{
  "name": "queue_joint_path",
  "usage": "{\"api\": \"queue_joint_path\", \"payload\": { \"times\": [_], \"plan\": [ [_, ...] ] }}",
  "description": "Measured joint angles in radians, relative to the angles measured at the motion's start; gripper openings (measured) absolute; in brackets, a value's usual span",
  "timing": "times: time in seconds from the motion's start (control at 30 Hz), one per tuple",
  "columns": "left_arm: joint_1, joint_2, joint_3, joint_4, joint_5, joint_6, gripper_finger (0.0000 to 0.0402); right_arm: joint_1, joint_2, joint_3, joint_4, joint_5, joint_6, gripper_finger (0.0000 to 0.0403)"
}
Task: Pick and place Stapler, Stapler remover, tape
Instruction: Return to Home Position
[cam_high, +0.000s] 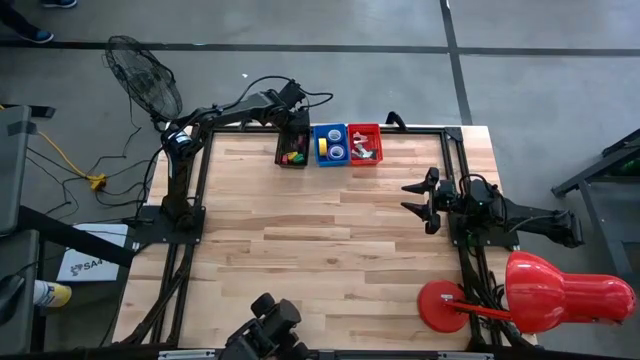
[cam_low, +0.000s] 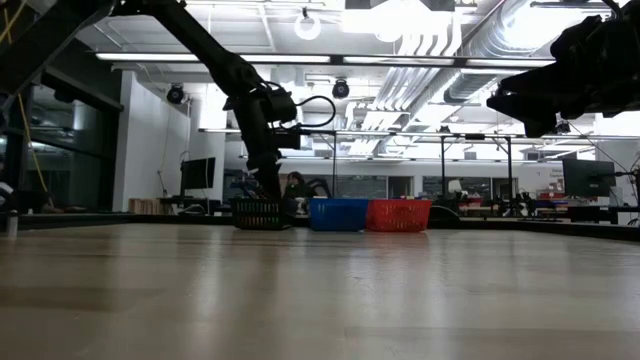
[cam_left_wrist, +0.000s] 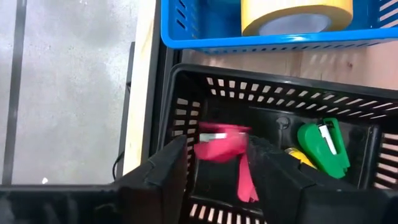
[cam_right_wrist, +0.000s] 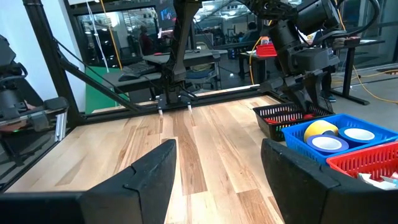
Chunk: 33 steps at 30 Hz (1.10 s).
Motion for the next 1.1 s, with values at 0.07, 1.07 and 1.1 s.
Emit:
{"api": "queue_joint_path", "payload": {
  "times": [0.07, 1.07, 1.1],
  "plan": [
    [0.000, 0.000, 0.000, 0.000, 0.001, 0.000, 0.0172, 0.000, 0.000, 0.000, 0.000, 0.000, 0.000, 0.0227],
    [-0.387, -0.327, 0.066, -0.125, -0.158, -0.404, 0.0199, 0.000, 0.000, 0.000, 0.000, 0.000, 0.000, 0.0227],
    [-0.418, -0.333, 0.066, -0.124, -0.189, -0.429, 0.0199, 0.000, 0.000, 0.000, 0.000, 0.000, 0.000, 0.0227]
  ]
}}
